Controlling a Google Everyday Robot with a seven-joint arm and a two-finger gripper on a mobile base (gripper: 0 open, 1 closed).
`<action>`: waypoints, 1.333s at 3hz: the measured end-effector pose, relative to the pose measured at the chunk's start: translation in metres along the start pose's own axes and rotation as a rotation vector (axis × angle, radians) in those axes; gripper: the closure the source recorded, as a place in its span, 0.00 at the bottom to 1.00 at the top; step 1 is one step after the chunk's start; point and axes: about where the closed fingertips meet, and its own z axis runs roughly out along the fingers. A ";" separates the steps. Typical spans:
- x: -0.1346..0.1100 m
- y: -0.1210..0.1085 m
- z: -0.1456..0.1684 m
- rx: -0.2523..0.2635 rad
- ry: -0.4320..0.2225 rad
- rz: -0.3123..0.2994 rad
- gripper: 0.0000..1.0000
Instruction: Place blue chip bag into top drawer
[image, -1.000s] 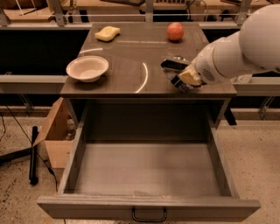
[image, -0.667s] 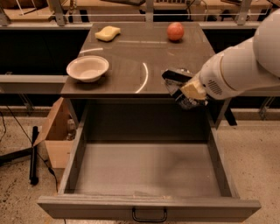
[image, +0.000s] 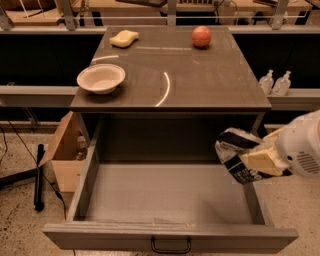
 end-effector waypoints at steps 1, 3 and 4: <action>0.041 0.015 0.013 -0.092 0.023 -0.015 1.00; 0.024 0.013 0.106 -0.242 -0.020 -0.150 1.00; -0.018 0.000 0.191 -0.293 -0.028 -0.217 0.82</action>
Offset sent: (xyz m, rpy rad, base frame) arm 0.0054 0.0238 -0.1133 0.0986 0.0945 0.3256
